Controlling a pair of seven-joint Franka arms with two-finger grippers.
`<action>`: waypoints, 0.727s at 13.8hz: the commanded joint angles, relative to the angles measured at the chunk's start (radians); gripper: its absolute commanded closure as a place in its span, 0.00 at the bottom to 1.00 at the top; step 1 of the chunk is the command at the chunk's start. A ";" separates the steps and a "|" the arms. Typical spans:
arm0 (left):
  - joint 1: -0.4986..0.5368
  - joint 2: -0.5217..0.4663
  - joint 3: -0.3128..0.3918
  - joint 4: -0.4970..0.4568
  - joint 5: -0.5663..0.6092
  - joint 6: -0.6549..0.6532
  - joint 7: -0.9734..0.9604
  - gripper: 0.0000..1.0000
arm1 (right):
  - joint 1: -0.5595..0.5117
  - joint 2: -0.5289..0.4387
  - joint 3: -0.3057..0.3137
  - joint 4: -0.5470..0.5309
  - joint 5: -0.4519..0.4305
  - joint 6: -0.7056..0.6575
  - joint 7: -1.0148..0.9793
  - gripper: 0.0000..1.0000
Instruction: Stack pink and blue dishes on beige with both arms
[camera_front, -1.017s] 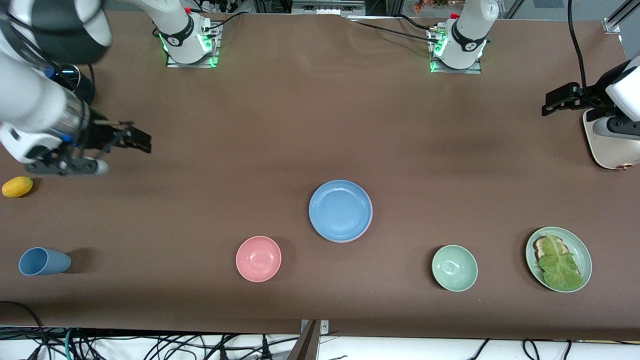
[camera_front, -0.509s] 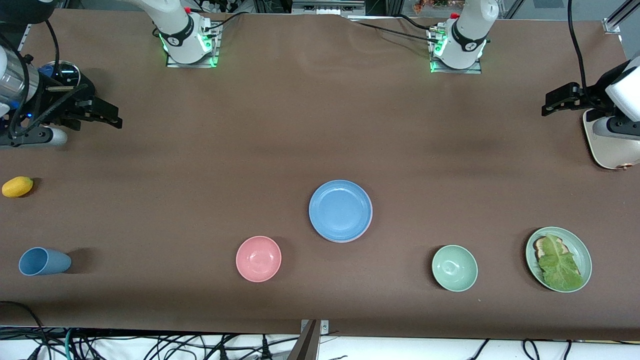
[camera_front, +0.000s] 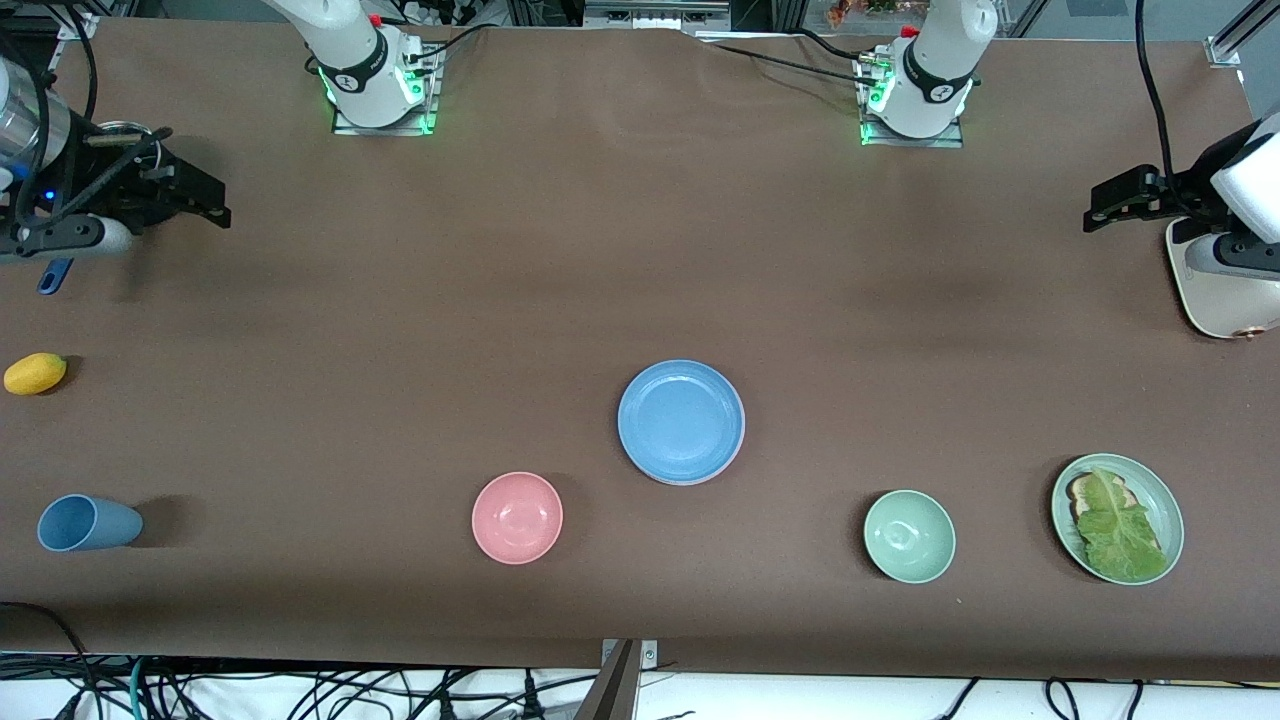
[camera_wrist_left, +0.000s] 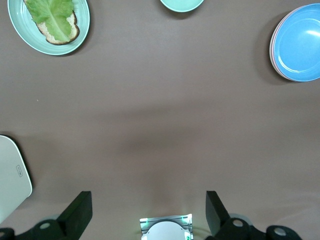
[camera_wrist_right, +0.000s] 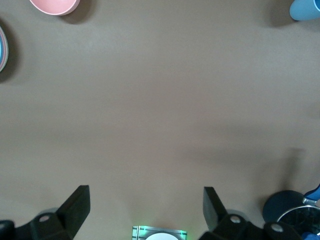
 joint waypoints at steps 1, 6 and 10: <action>0.002 0.001 0.003 0.008 -0.023 -0.002 0.004 0.00 | -0.091 -0.092 0.089 -0.109 -0.015 0.040 -0.005 0.00; 0.002 0.002 0.003 0.008 -0.021 -0.002 0.004 0.00 | -0.109 -0.079 0.109 -0.085 -0.029 0.040 -0.010 0.00; 0.002 0.002 0.004 0.008 -0.018 -0.002 0.005 0.00 | -0.111 -0.065 0.105 -0.076 -0.037 0.043 -0.010 0.00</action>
